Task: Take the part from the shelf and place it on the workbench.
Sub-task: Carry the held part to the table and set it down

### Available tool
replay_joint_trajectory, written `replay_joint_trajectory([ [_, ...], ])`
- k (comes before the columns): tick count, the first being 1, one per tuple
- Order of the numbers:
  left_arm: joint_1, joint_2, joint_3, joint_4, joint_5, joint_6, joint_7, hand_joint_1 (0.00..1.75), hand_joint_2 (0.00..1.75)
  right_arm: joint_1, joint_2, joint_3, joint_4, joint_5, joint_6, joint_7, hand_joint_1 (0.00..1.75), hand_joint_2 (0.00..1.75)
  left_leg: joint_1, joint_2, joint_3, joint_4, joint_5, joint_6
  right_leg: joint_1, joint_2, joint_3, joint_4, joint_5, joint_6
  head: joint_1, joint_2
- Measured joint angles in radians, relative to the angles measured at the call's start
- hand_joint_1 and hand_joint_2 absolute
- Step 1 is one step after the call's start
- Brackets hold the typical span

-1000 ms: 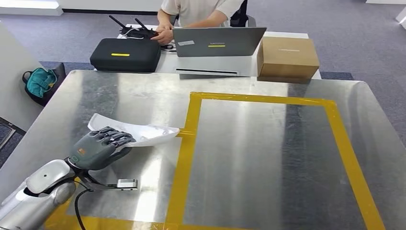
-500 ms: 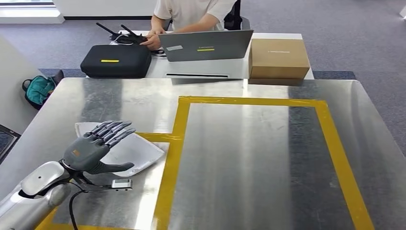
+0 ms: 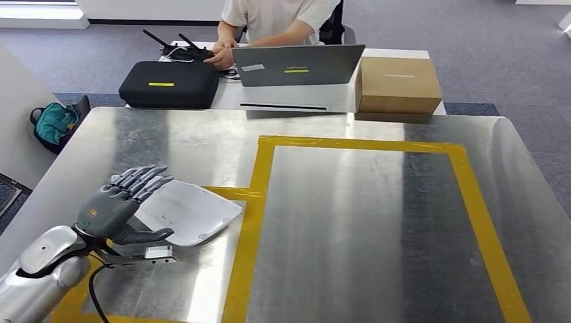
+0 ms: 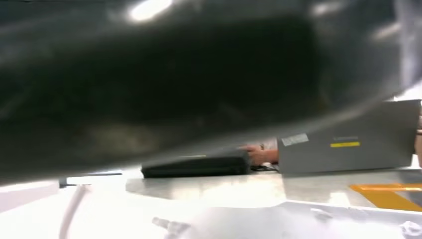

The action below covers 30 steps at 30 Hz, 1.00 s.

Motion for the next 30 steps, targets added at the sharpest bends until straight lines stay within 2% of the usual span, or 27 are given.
replay_joint_trajectory([
  [1,0.002,-0.001,0.001,0.000,0.002,-0.004,0.000,0.00,0.00,-0.001,0.000,0.001,0.000,0.000,0.002,-0.002,0.00,0.00,0.002,0.001,-0.002,0.000,0.002,-0.002,-0.003,0.000,-0.020,0.053,-0.023,0.006,0.000,0.000],
  [2,0.003,-0.001,0.002,0.001,0.004,-0.008,-0.001,0.00,0.00,-0.003,-0.001,0.001,0.000,0.000,0.004,-0.005,0.00,0.00,0.005,0.001,-0.005,0.000,0.004,-0.006,-0.005,-0.001,-0.028,0.082,-0.031,0.012,0.000,0.000],
  [3,0.004,-0.002,0.003,0.001,0.005,-0.011,-0.001,0.00,0.00,-0.005,-0.001,0.002,0.000,0.000,0.005,-0.008,0.00,0.00,0.008,0.002,-0.007,0.001,0.006,-0.009,-0.007,-0.001,-0.023,0.082,-0.023,0.018,0.000,0.000],
  [4,0.005,-0.002,0.005,0.002,0.007,-0.013,-0.001,0.00,0.00,-0.007,-0.003,0.003,0.000,0.000,0.006,-0.010,0.00,0.00,0.012,0.001,-0.010,0.001,0.009,-0.013,-0.010,-0.001,-0.007,0.057,-0.005,0.023,0.000,0.000],
  [7,0.006,-0.001,0.014,0.003,0.008,-0.020,-0.001,0.00,0.00,-0.015,-0.005,0.006,0.000,0.000,0.008,-0.014,0.00,0.00,0.023,-0.003,-0.022,0.008,0.018,-0.033,-0.019,0.001,0.098,-0.113,0.058,0.039,0.001,0.000],
  [8,0.006,0.000,0.018,0.004,0.009,-0.023,-0.001,0.00,0.00,-0.019,-0.004,0.007,0.000,0.000,0.009,-0.015,0.00,0.00,0.025,-0.005,-0.025,0.011,0.023,-0.042,-0.021,0.005,0.122,-0.155,0.070,0.037,0.000,0.000],
  [9,0.007,0.000,0.021,0.004,0.009,-0.024,-0.001,0.00,0.00,-0.022,-0.003,0.008,0.001,-0.001,0.009,-0.015,0.00,0.00,0.025,-0.007,-0.029,0.014,0.028,-0.050,-0.020,0.009,0.132,-0.173,0.073,0.030,-0.002,0.000],
  [12,0.013,0.002,0.024,0.004,0.010,-0.027,-0.002,0.00,0.00,-0.027,-0.005,0.008,0.001,-0.004,0.009,-0.016,0.00,0.00,0.028,-0.010,-0.036,0.000,0.051,-0.065,-0.013,0.011,0.117,-0.179,0.091,-0.009,-0.015,0.000],
  [13,0.015,0.002,0.024,0.004,0.010,-0.028,-0.002,0.00,0.00,-0.027,-0.006,0.008,0.001,-0.004,0.009,-0.016,0.00,0.00,0.029,-0.009,-0.044,0.006,0.041,-0.066,-0.011,0.010,0.115,-0.188,0.103,-0.021,-0.019,0.000],
  [14,0.017,0.003,0.024,0.004,0.010,-0.028,-0.002,0.00,0.00,-0.028,-0.006,0.008,0.001,-0.004,0.008,-0.016,0.00,0.00,0.028,-0.008,-0.060,0.036,0.015,-0.066,-0.010,0.007,0.113,-0.199,0.114,-0.032,-0.020,0.000],
  [15,0.017,0.003,0.025,0.004,0.011,-0.029,-0.002,0.00,0.00,-0.028,-0.006,0.008,0.000,-0.004,0.008,-0.017,0.00,0.00,0.025,-0.008,-0.083,0.092,-0.025,-0.063,-0.008,0.005,0.112,-0.206,0.121,-0.040,-0.022,0.000],
  [16,0.018,0.003,0.026,0.004,0.011,-0.029,-0.001,0.00,0.00,-0.028,-0.006,0.008,0.000,-0.004,0.009,-0.017,0.00,0.00,0.021,-0.008,-0.110,0.166,-0.066,-0.061,-0.006,0.003,0.111,-0.211,0.125,-0.045,-0.024,0.000],
  [17,0.019,0.003,0.026,0.004,0.012,-0.030,-0.001,0.00,0.00,-0.029,-0.006,0.008,0.000,-0.004,0.009,-0.017,0.00,0.00,0.018,-0.008,-0.135,0.237,-0.096,-0.058,-0.003,0.001,0.111,-0.212,0.125,-0.047,-0.025,0.000],
  [18,0.020,0.003,0.026,0.004,0.012,-0.030,-0.001,0.00,0.00,-0.029,-0.006,0.008,0.000,-0.004,0.010,-0.017,0.00,0.00,0.015,-0.008,-0.151,0.285,-0.107,-0.054,0.000,0.001,0.111,-0.212,0.124,-0.049,-0.026,0.000],
  [19,0.021,0.003,0.026,0.004,0.012,-0.030,-0.001,0.00,0.00,-0.029,-0.006,0.008,0.000,-0.004,0.010,-0.017,0.00,0.00,0.013,-0.008,-0.152,0.294,-0.099,-0.048,0.004,0.001,0.112,-0.211,0.122,-0.050,-0.026,0.000],
  [20,0.022,0.003,0.026,0.004,0.012,-0.030,-0.001,0.00,0.00,-0.030,-0.006,0.008,0.000,-0.004,0.010,-0.017,0.00,0.00,0.010,-0.008,-0.136,0.265,-0.075,-0.040,0.007,0.003,0.113,-0.211,0.120,-0.050,-0.027,0.000],
  [22,0.022,0.004,0.028,0.004,0.013,-0.033,-0.001,0.00,0.00,-0.031,-0.006,0.008,0.000,-0.004,0.010,-0.017,0.00,0.00,0.000,-0.010,-0.070,0.140,-0.018,-0.023,0.012,0.008,0.115,-0.210,0.114,-0.048,-0.027,0.000],
  [24,0.021,0.005,0.030,0.004,0.014,-0.038,0.000,0.00,0.00,-0.031,-0.006,0.008,0.001,-0.005,0.011,-0.016,0.00,0.00,-0.007,-0.011,-0.021,0.047,-0.001,-0.015,0.017,0.013,0.113,-0.207,0.110,-0.042,-0.026,0.000],
  [27,0.021,0.005,0.031,0.004,0.016,-0.047,0.002,0.00,0.00,-0.030,-0.006,0.008,0.001,-0.007,0.013,-0.016,0.00,0.00,-0.007,-0.010,-0.014,0.023,-0.007,-0.010,0.014,0.014,0.106,-0.202,0.109,-0.028,-0.026,0.000],
  [28,0.021,0.005,0.031,0.004,0.017,-0.050,0.003,0.00,0.00,-0.030,-0.006,0.008,0.001,-0.007,0.014,-0.015,0.00,0.00,-0.006,-0.010,-0.015,0.021,-0.006,-0.007,0.014,0.012,0.101,-0.192,0.095,-0.023,-0.025,0.000],
  [29,0.022,0.005,0.031,0.004,0.018,-0.053,0.003,0.00,0.00,-0.030,-0.006,0.008,0.001,-0.007,0.014,-0.015,0.00,0.00,-0.003,-0.009,-0.016,0.018,-0.004,-0.004,0.013,0.009,0.090,-0.163,0.069,-0.018,-0.023,0.000],
  [30,0.022,0.005,0.032,0.004,0.019,-0.056,0.004,0.00,0.00,-0.031,-0.006,0.008,0.001,-0.008,0.014,-0.015,0.00,0.00,-0.002,-0.008,-0.018,0.016,0.000,0.000,0.013,0.005,0.071,-0.112,0.031,-0.013,-0.022,0.000],
])
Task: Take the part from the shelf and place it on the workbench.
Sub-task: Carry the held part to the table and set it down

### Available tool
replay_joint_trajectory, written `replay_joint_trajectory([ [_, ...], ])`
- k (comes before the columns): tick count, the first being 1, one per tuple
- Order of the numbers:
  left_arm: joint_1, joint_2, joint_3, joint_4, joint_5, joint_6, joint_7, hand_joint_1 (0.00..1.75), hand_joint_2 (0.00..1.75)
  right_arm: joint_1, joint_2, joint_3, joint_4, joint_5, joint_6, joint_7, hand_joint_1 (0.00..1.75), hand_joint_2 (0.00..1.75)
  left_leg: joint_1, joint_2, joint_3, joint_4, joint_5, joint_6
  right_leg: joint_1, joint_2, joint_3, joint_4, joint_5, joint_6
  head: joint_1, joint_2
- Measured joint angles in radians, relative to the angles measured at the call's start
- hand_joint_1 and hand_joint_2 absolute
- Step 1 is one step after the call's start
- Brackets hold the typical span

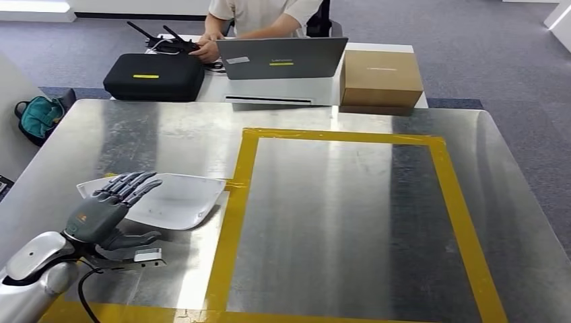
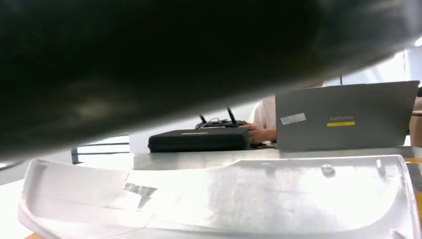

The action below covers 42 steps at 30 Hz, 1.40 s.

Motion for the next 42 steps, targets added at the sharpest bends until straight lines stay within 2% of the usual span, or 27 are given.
replay_joint_trajectory([
  [2,0.001,0.000,0.002,0.000,0.001,-0.006,0.001,0.00,0.00,-0.001,0.000,0.000,0.000,0.000,0.000,0.001,0.00,0.00,-0.001,0.001,-0.011,0.000,0.010,0.005,-0.001,-0.004,-0.047,0.136,-0.077,0.006,0.002,0.000],
  [3,0.001,0.000,0.003,0.000,0.002,-0.008,0.001,0.00,0.00,-0.001,0.000,0.000,0.000,0.000,0.000,0.001,0.00,0.00,-0.002,0.001,-0.018,0.001,0.016,0.006,-0.001,-0.005,-0.061,0.186,-0.097,0.008,0.002,0.000],
  [4,0.001,0.000,0.005,0.000,0.002,-0.010,0.001,0.00,0.00,-0.001,0.000,0.000,0.000,-0.001,0.000,0.001,0.00,0.00,-0.002,0.001,-0.026,0.001,0.024,0.005,-0.001,-0.005,-0.057,0.200,-0.095,0.008,0.002,0.000],
  [5,0.002,0.000,0.007,0.000,0.002,-0.012,0.002,0.00,0.00,-0.002,0.000,0.001,0.000,-0.001,0.000,0.001,0.00,0.00,-0.002,0.000,-0.034,0.001,0.032,0.003,-0.001,-0.005,-0.033,0.175,-0.073,0.008,0.002,0.000],
  [7,0.002,0.001,0.011,0.000,0.002,-0.016,0.004,0.00,0.00,-0.004,0.000,0.001,0.000,-0.001,0.000,0.001,0.00,0.00,-0.001,-0.001,-0.050,0.001,0.049,-0.005,-0.001,-0.005,0.052,0.042,-0.017,0.007,0.002,0.000],
  [9,0.003,0.002,0.014,0.001,0.002,-0.017,0.005,0.00,0.00,-0.008,0.000,0.003,0.000,-0.001,0.000,0.002,0.00,0.00,-0.002,-0.002,-0.059,-0.001,0.069,-0.016,0.001,-0.001,0.117,-0.076,0.004,0.001,0.000,0.000],
  [12,0.004,0.005,0.016,0.001,0.002,-0.020,0.006,0.00,0.00,-0.006,0.000,0.006,0.000,-0.001,0.000,0.003,0.00,0.00,-0.002,-0.003,-0.060,-0.020,0.103,-0.030,0.004,0.003,0.112,-0.107,0.020,-0.015,0.000,0.000],
  [13,0.005,0.006,0.016,0.001,0.003,-0.021,0.008,0.00,0.00,-0.005,0.000,0.006,0.000,-0.001,-0.001,0.003,0.00,0.00,-0.001,-0.003,-0.065,-0.019,0.097,-0.034,0.002,0.002,0.107,-0.109,0.029,-0.022,-0.001,0.000],
  [15,0.009,0.008,0.017,0.001,0.003,-0.024,0.012,0.00,0.00,-0.004,0.000,0.007,0.000,-0.001,-0.001,0.004,0.00,0.00,-0.001,-0.003,-0.089,0.041,0.022,-0.044,-0.002,-0.003,0.091,-0.110,0.053,-0.038,-0.005,0.000],
  [17,0.010,0.010,0.017,0.002,0.003,-0.027,0.016,0.00,0.00,-0.004,0.000,0.008,0.000,-0.001,-0.001,0.005,0.00,0.00,0.000,-0.003,-0.124,0.189,-0.091,-0.049,-0.002,-0.006,0.071,-0.108,0.073,-0.045,-0.007,0.000],
  [18,0.010,0.010,0.017,0.002,0.003,-0.029,0.017,0.00,0.00,-0.003,0.000,0.008,0.000,-0.001,-0.001,0.005,0.00,0.00,0.000,-0.003,-0.135,0.260,-0.125,-0.051,-0.002,-0.007,0.060,-0.107,0.081,-0.045,-0.008,0.000],
  [19,0.010,0.010,0.017,0.003,0.003,-0.030,0.017,0.00,0.00,-0.003,0.000,0.009,0.000,-0.001,-0.001,0.005,0.00,0.00,0.000,-0.003,-0.132,0.302,-0.135,-0.051,-0.002,-0.008,0.048,-0.105,0.089,-0.045,-0.008,0.000],
  [21,0.010,0.010,0.017,0.004,0.004,-0.032,0.018,0.00,0.00,-0.004,0.000,0.009,0.000,-0.001,0.000,0.005,0.00,0.00,0.000,-0.003,-0.072,0.272,-0.106,-0.048,-0.002,-0.009,0.026,-0.099,0.101,-0.042,-0.008,0.000],
  [22,0.010,0.010,0.018,0.004,0.004,-0.033,0.018,0.00,0.00,-0.004,0.000,0.010,0.000,-0.001,0.000,0.005,0.00,0.00,0.000,-0.003,-0.018,0.208,-0.088,-0.046,-0.002,-0.009,0.018,-0.095,0.106,-0.039,-0.008,0.000],
  [24,0.008,0.010,0.019,0.004,0.005,-0.036,0.018,0.00,0.00,-0.005,0.000,0.012,0.000,-0.001,0.000,0.006,0.00,0.00,-0.003,-0.003,0.083,0.070,-0.088,-0.040,0.000,-0.008,0.003,-0.087,0.115,-0.030,-0.008,0.000],
  [25,0.007,0.010,0.021,0.004,0.005,-0.037,0.019,0.00,0.00,-0.005,0.000,0.013,0.000,-0.002,0.000,0.006,0.00,0.00,-0.005,-0.004,0.108,0.030,-0.097,-0.036,0.001,-0.007,-0.002,-0.084,0.121,-0.023,-0.009,0.000],
  [27,0.007,0.010,0.023,0.004,0.006,-0.038,0.020,0.00,0.00,-0.005,0.000,0.015,0.000,-0.002,0.000,0.006,0.00,0.00,-0.008,-0.003,0.109,0.010,-0.099,-0.022,0.001,-0.007,-0.011,-0.084,0.134,-0.010,-0.008,0.000],
  [28,0.007,0.010,0.024,0.004,0.007,-0.039,0.020,0.00,0.00,-0.004,0.000,0.015,0.000,-0.002,0.000,0.006,0.00,0.00,-0.007,-0.002,0.101,0.009,-0.092,-0.014,0.000,-0.007,-0.017,-0.080,0.130,-0.003,-0.008,0.000],
  [30,0.007,0.010,0.024,0.005,0.006,-0.039,0.020,0.00,0.00,-0.001,0.000,0.015,0.000,-0.003,0.000,0.008,0.00,0.00,-0.005,0.001,0.080,0.007,-0.074,0.005,-0.001,-0.007,-0.043,-0.029,0.069,0.008,-0.006,0.000],
  [32,0.007,0.010,0.024,0.005,0.006,-0.039,0.020,0.00,0.00,-0.002,0.000,0.016,0.000,-0.003,0.000,0.008,0.00,0.00,-0.007,0.002,0.054,0.007,-0.052,0.014,-0.001,-0.008,-0.079,0.093,-0.032,0.015,-0.003,0.000],
  [33,0.008,0.009,0.024,0.005,0.006,-0.040,0.020,0.00,0.00,-0.002,0.000,0.016,0.000,-0.003,0.000,0.008,0.00,0.00,-0.008,0.002,0.039,0.008,-0.040,0.015,-0.001,-0.008,-0.090,0.156,-0.063,0.017,-0.003,0.000],
  [34,0.008,0.009,0.024,0.005,0.006,-0.040,0.020,0.00,0.00,-0.003,0.000,0.016,0.000,-0.003,0.000,0.008,0.00,0.00,-0.010,0.002,0.024,0.008,-0.027,0.015,-0.001,-0.008,-0.090,0.199,-0.068,0.017,-0.003,0.000],
  [35,0.008,0.009,0.024,0.005,0.006,-0.040,0.021,0.00,0.00,-0.003,0.000,0.016,0.000,-0.004,0.000,0.008,0.00,0.00,-0.011,0.002,0.008,0.009,-0.014,0.015,0.000,-0.008,-0.077,0.212,-0.048,0.015,-0.003,0.000],
  [37,0.009,0.010,0.024,0.004,0.006,-0.041,0.024,0.00,0.00,-0.005,0.000,0.017,0.000,-0.004,0.000,0.008,0.00,0.00,-0.013,0.001,-0.024,0.010,0.013,0.011,0.002,-0.008,0.000,0.142,0.017,0.007,-0.003,0.000],
  [39,0.011,0.011,0.027,0.004,0.006,-0.041,0.027,0.00,0.00,-0.009,0.000,0.017,-0.001,-0.005,0.000,0.008,0.00,0.00,-0.016,0.000,-0.045,0.011,0.039,0.002,0.005,-0.007,0.116,-0.019,0.014,-0.003,-0.004,0.000],
  [40,0.011,0.011,0.028,0.004,0.006,-0.041,0.029,0.00,0.00,-0.011,0.000,0.017,-0.001,-0.005,0.000,0.008,0.00,0.00,-0.015,0.001,-0.048,0.008,0.053,-0.003,0.008,-0.006,0.153,-0.080,0.000,-0.009,-0.005,0.000],
  [42,0.012,0.012,0.031,0.004,0.007,-0.042,0.032,0.00,0.00,-0.012,0.000,0.017,-0.001,-0.006,0.000,0.007,0.00,0.00,-0.013,0.002,-0.049,-0.004,0.083,-0.015,0.013,-0.004,0.163,-0.126,-0.006,-0.021,-0.003,0.000],
])
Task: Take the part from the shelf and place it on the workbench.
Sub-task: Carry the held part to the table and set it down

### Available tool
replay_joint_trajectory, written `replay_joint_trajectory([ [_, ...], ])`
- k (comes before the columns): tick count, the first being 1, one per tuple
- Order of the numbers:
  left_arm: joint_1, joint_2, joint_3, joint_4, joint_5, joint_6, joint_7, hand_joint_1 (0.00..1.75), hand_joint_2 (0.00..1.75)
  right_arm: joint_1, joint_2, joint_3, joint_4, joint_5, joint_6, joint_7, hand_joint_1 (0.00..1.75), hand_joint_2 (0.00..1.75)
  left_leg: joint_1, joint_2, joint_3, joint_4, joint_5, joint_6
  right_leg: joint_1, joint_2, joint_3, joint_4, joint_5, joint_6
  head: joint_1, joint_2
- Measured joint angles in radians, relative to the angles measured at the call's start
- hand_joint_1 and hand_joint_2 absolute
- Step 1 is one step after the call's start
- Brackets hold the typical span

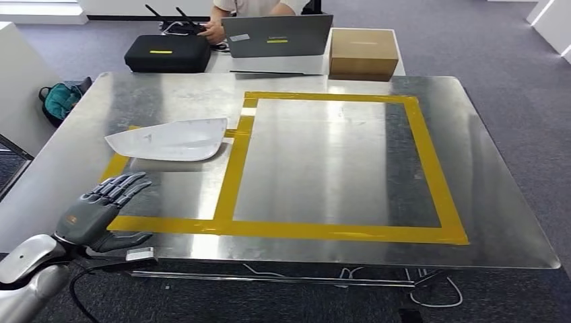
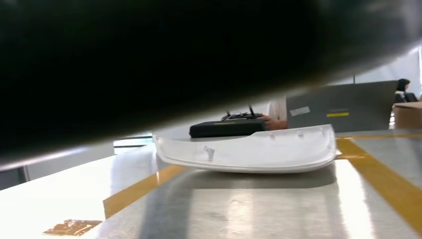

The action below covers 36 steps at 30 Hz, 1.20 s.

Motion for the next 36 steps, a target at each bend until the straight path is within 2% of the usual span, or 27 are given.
replay_joint_trajectory([
  [1,0.002,0.000,0.001,0.000,0.000,0.000,0.001,0.00,0.00,0.001,0.000,0.000,0.000,-0.001,0.000,0.000,0.00,0.00,0.002,0.000,-0.002,-0.007,0.007,-0.006,0.000,0.000,-0.013,0.003,0.013,-0.008,0.001,0.000],
  [2,0.004,0.002,0.001,0.000,0.001,-0.001,0.001,0.00,0.00,0.002,0.000,0.000,0.000,-0.001,0.000,0.001,0.00,0.00,0.003,-0.001,-0.009,-0.001,-0.009,-0.012,-0.001,-0.002,-0.026,0.004,0.025,-0.017,0.001,0.000],
  [3,0.007,0.003,0.002,0.000,0.001,-0.001,0.002,0.00,0.00,0.003,0.000,0.000,0.000,-0.001,0.000,0.002,0.00,0.00,0.004,-0.001,-0.019,0.025,-0.051,-0.017,-0.003,-0.004,-0.041,0.003,0.041,-0.025,-0.002,0.000],
  [4,0.009,0.004,0.003,0.000,0.001,-0.001,0.002,0.00,0.00,0.004,0.000,0.000,0.000,-0.001,0.000,0.002,0.00,0.00,0.006,-0.002,-0.032,0.073,-0.114,-0.022,-0.004,-0.006,-0.056,0.004,0.057,-0.031,-0.005,0.000],
  [5,0.011,0.005,0.003,0.000,0.001,-0.002,0.002,0.00,0.00,0.004,0.000,0.000,0.000,-0.001,0.000,0.002,0.00,0.00,0.006,-0.002,-0.046,0.141,-0.179,-0.026,-0.004,-0.006,-0.073,0.004,0.074,-0.034,-0.007,0.000],
  [6,0.011,0.005,0.003,0.000,0.001,-0.002,0.002,0.00,0.00,0.005,0.000,0.000,0.000,-0.001,0.000,0.002,0.00,0.00,0.006,-0.002,-0.056,0.216,-0.225,-0.029,-0.004,-0.007,-0.092,0.005,0.091,-0.035,-0.009,0.000],
  [7,0.011,0.005,0.003,0.000,0.001,-0.002,0.002,0.00,0.00,0.005,0.000,0.000,0.000,-0.002,0.000,0.002,0.00,0.00,0.006,-0.002,-0.060,0.278,-0.241,-0.031,-0.004,-0.007,-0.111,0.007,0.107,-0.035,-0.009,0.000],
  [9,0.011,0.005,0.003,0.000,0.001,-0.003,0.002,0.00,0.00,0.007,0.000,0.000,0.000,-0.003,0.000,0.002,0.00,0.00,0.006,-0.002,-0.027,0.317,-0.206,-0.032,-0.004,-0.008,-0.155,0.013,0.137,-0.032,-0.009,0.000],
  [11,0.009,0.005,0.003,0.000,0.001,-0.005,0.002,0.00,0.00,0.007,0.000,0.000,0.000,-0.005,0.001,0.002,0.00,0.00,0.006,-0.002,0.075,0.223,-0.175,-0.029,-0.003,-0.008,-0.192,0.021,0.162,-0.026,-0.010,0.000],
  [13,0.002,0.004,0.004,0.000,0.001,-0.008,0.002,0.00,0.00,0.006,0.000,0.000,0.000,-0.007,0.002,0.000,0.00,0.00,0.004,-0.003,0.195,0.067,-0.210,-0.017,0.000,-0.007,-0.216,0.028,0.186,-0.017,-0.009,0.000],
  [14,-0.001,0.004,0.004,0.000,0.001,-0.009,0.003,0.00,0.00,0.005,0.000,0.000,0.000,-0.009,0.003,-0.002,0.00,0.00,0.002,-0.004,0.228,0.015,-0.229,-0.010,0.001,-0.007,-0.223,0.029,0.199,-0.012,-0.009,0.000],
  [16,-0.003,0.003,0.002,0.001,0.001,-0.013,0.003,0.00,0.00,0.008,0.000,0.000,0.000,-0.012,0.003,-0.004,0.00,0.00,-0.001,-0.003,0.226,-0.013,-0.229,0.009,-0.002,-0.006,-0.234,0.026,0.220,-0.002,-0.009,0.000],
  [17,-0.003,0.002,0.002,0.002,0.000,-0.015,0.004,0.00,0.00,0.011,0.000,0.000,0.000,-0.014,0.003,-0.004,0.00,0.00,-0.001,-0.001,0.214,-0.013,-0.219,0.017,-0.004,-0.006,-0.241,0.032,0.211,0.005,-0.009,0.000],
  [18,-0.003,0.000,0.000,0.003,0.000,-0.017,0.004,0.00,0.00,0.014,0.000,0.000,0.000,-0.015,0.002,-0.004,0.00,0.00,-0.001,0.001,0.202,-0.013,-0.207,0.026,-0.005,-0.006,-0.253,0.054,0.179,0.010,-0.007,0.000],
  [19,-0.004,-0.001,0.000,0.004,0.000,-0.018,0.004,0.00,0.00,0.016,0.000,0.000,0.000,-0.016,0.002,-0.004,0.00,0.00,0.001,0.002,0.187,-0.013,-0.193,0.032,-0.007,-0.006,-0.268,0.099,0.128,0.016,-0.004,0.000],
  [21,-0.006,-0.004,-0.002,0.006,-0.002,-0.020,0.006,0.00,0.00,0.016,0.000,0.000,0.000,-0.019,0.001,-0.004,0.00,0.00,0.000,0.002,0.153,-0.013,-0.167,0.037,-0.007,-0.006,-0.301,0.233,0.025,0.022,0.000,0.000],
  [22,-0.007,-0.006,-0.003,0.007,-0.004,-0.022,0.009,0.00,0.00,0.015,0.000,0.000,0.000,-0.021,0.001,-0.004,0.00,0.00,0.000,0.002,0.136,-0.013,-0.154,0.036,-0.007,-0.006,-0.310,0.298,0.009,0.024,0.001,0.000],
  [23,-0.008,-0.009,-0.005,0.009,-0.005,-0.027,0.014,0.00,0.00,0.015,0.000,0.000,0.000,-0.022,0.002,-0.005,0.00,0.00,0.000,0.003,0.117,-0.013,-0.141,0.035,-0.007,-0.006,-0.308,0.340,0.024,0.025,0.001,0.000],
  [24,-0.009,-0.012,-0.006,0.012,-0.005,-0.031,0.019,0.00,0.00,0.015,0.000,0.000,0.000,-0.024,0.002,-0.005,0.00,0.00,0.000,0.003,0.099,-0.012,-0.127,0.032,-0.008,-0.006,-0.293,0.353,0.057,0.025,0.001,0.000],
  [25,-0.011,-0.015,-0.008,0.015,-0.005,-0.034,0.025,0.00,0.00,0.016,0.000,-0.001,0.000,-0.025,0.002,-0.005,0.00,0.00,0.001,0.003,0.083,-0.012,-0.114,0.029,-0.008,-0.006,-0.261,0.332,0.093,0.024,0.001,0.000],
  [26,-0.013,-0.017,-0.010,0.017,-0.005,-0.036,0.028,0.00,0.00,0.015,0.000,-0.001,-0.001,-0.027,0.002,-0.005,0.00,0.00,0.000,0.003,0.070,-0.010,-0.101,0.024,-0.009,-0.006,-0.209,0.275,0.108,0.023,0.001,0.000],
  [28,-0.020,-0.019,-0.012,0.020,-0.005,-0.037,0.033,0.00,0.00,0.012,0.000,-0.001,-0.001,-0.028,0.001,-0.005,0.00,0.00,-0.002,0.003,0.052,-0.003,-0.081,0.015,-0.009,-0.005,-0.085,0.108,0.069,0.017,0.000,0.000],
  [29,-0.025,-0.020,-0.014,0.022,-0.004,-0.037,0.035,0.00,0.00,0.011,0.000,-0.001,-0.001,-0.029,0.001,-0.005,0.00,0.00,-0.003,0.002,0.047,0.000,-0.072,0.010,-0.009,-0.004,-0.046,0.045,0.042,0.014,0.000,0.000],
  [30,-0.029,-0.021,-0.015,0.023,-0.001,-0.038,0.038,0.00,0.00,0.010,0.000,-0.001,-0.002,-0.030,0.001,-0.006,0.00,0.00,-0.004,0.002,0.043,0.002,-0.063,0.006,-0.007,-0.004,-0.029,0.011,0.026,0.010,0.000,0.000],
  [32,-0.037,-0.025,-0.017,0.028,0.012,-0.047,0.048,0.00,0.00,0.014,0.000,-0.001,-0.002,-0.034,0.001,-0.005,0.00,0.00,-0.001,0.002,0.037,0.007,-0.061,-0.003,-0.007,-0.005,-0.040,0.010,0.031,-0.005,-0.001,0.000],
  [34,-0.043,-0.029,-0.020,0.036,0.022,-0.062,0.064,0.00,0.00,0.017,0.000,-0.002,-0.002,-0.040,0.002,-0.003,0.00,0.00,0.001,0.001,0.013,0.067,-0.116,-0.013,-0.009,-0.007,-0.049,0.012,0.044,-0.022,-0.003,0.000],
  [36,-0.051,-0.033,-0.023,0.045,0.025,-0.072,0.079,0.00,0.00,0.019,0.000,-0.003,-0.004,-0.047,0.004,-0.003,0.00,0.00,0.002,0.001,-0.036,0.202,-0.203,-0.021,-0.009,-0.008,-0.064,0.013,0.061,-0.030,-0.006,0.000],
])
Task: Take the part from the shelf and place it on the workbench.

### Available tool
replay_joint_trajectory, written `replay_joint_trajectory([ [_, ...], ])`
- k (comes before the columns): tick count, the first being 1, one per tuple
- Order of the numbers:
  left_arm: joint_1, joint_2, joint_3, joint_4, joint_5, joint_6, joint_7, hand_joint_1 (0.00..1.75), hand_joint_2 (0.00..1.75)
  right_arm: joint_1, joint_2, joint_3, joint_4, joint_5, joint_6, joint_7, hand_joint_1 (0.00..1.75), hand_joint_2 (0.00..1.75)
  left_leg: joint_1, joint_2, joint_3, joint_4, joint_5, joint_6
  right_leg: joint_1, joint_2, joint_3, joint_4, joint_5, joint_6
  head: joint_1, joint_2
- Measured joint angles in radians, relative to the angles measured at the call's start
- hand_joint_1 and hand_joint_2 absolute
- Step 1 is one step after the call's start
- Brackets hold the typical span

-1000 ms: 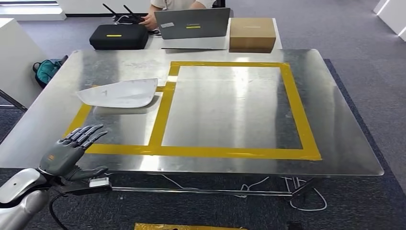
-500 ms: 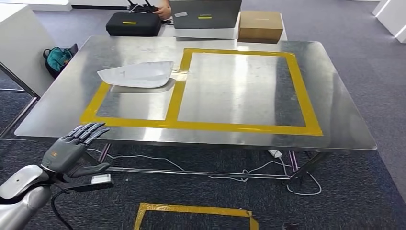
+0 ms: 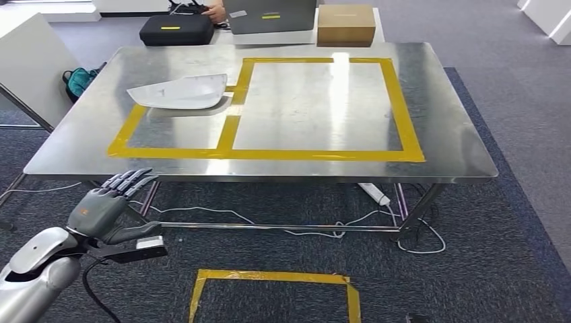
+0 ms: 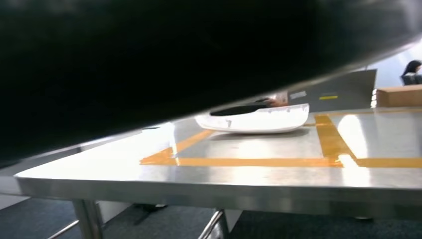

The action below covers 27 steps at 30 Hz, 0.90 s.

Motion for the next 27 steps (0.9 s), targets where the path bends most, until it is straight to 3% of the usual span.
replay_joint_trajectory([
  [1,-0.003,-0.002,-0.002,0.006,0.000,-0.002,0.006,0.00,0.00,0.002,0.000,0.000,-0.001,-0.003,0.001,0.000,0.00,0.00,0.000,0.000,-0.020,0.064,-0.028,-0.002,0.000,0.000,-0.009,0.001,0.008,-0.001,0.000,0.000],
  [2,-0.005,-0.004,-0.004,0.011,0.000,-0.003,0.010,0.00,0.00,0.004,0.000,-0.001,-0.001,-0.006,0.002,0.000,0.00,0.00,0.000,0.000,-0.026,0.099,-0.037,-0.001,0.001,0.001,-0.018,0.002,0.015,-0.001,-0.001,0.000],
  [3,-0.007,-0.006,-0.007,0.015,0.000,-0.004,0.012,0.00,0.00,0.007,0.000,-0.001,-0.002,-0.008,0.002,0.000,0.00,0.00,0.000,0.000,-0.013,0.098,-0.028,0.000,0.001,0.001,-0.026,0.003,0.020,0.000,0.000,0.000],
  [5,-0.012,-0.009,-0.012,0.021,0.000,-0.004,0.014,0.00,0.00,0.010,0.000,-0.002,-0.002,-0.010,0.002,0.000,0.00,0.00,0.000,0.000,0.067,-0.012,0.022,0.008,0.001,0.002,-0.034,0.004,0.026,0.003,0.000,0.000],
  [7,-0.021,-0.011,-0.016,0.024,0.000,-0.004,0.014,0.00,0.00,0.009,0.000,-0.002,-0.003,-0.011,0.002,0.000,0.00,0.00,-0.003,0.000,0.153,-0.143,0.050,0.017,0.004,0.002,-0.040,0.006,0.030,0.009,0.000,0.000],
  [9,-0.028,-0.012,-0.018,0.026,0.000,-0.004,0.014,0.00,0.00,0.008,0.000,-0.002,-0.003,-0.011,0.002,0.000,0.00,0.00,-0.005,-0.001,0.179,-0.197,0.048,0.019,0.008,0.002,-0.048,0.010,0.032,0.012,0.001,0.000],
  [12,-0.030,-0.016,-0.020,0.031,0.000,-0.004,0.014,0.00,0.00,0.010,0.000,-0.002,-0.006,-0.012,0.002,0.000,0.00,0.00,-0.005,-0.003,0.174,-0.204,0.048,0.014,0.010,0.001,-0.061,0.012,0.032,-0.011,0.002,0.000],
  [13,-0.030,-0.016,-0.021,0.033,0.000,-0.004,0.014,0.00,0.00,0.010,0.000,-0.002,-0.007,-0.013,0.002,0.000,0.00,0.00,-0.006,-0.003,0.174,-0.204,0.048,0.017,0.009,0.001,-0.064,0.010,0.035,-0.013,0.002,0.000],
  [17,-0.032,-0.019,-0.023,0.038,0.000,-0.004,0.014,0.00,0.00,0.010,0.000,-0.002,-0.007,-0.013,0.002,0.000,0.00,0.00,-0.011,-0.003,0.168,-0.203,0.052,0.028,0.004,0.002,-0.064,0.001,0.049,0.016,0.002,0.000],
  [19,-0.032,-0.021,-0.024,0.039,0.000,-0.004,0.014,0.00,0.00,0.011,0.000,-0.002,-0.008,-0.013,0.001,0.000,0.00,0.00,-0.012,-0.003,0.162,-0.202,0.056,0.033,0.003,0.002,-0.064,0.001,0.054,0.024,0.002,0.000],
  [22,-0.033,-0.022,-0.025,0.042,-0.001,-0.004,0.015,0.00,0.00,0.012,0.000,-0.002,-0.008,-0.014,0.001,0.000,0.00,0.00,-0.013,-0.003,0.156,-0.201,0.061,0.037,0.001,0.002,-0.066,0.001,0.059,0.030,0.001,0.000],
  [27,-0.042,-0.025,-0.028,0.048,-0.002,-0.004,0.016,0.00,0.00,0.012,-0.001,-0.003,-0.009,-0.014,0.005,0.000,0.00,0.00,-0.013,-0.003,0.155,-0.201,0.063,0.037,0.001,0.002,-0.068,0.002,0.060,0.031,0.001,0.000],
])
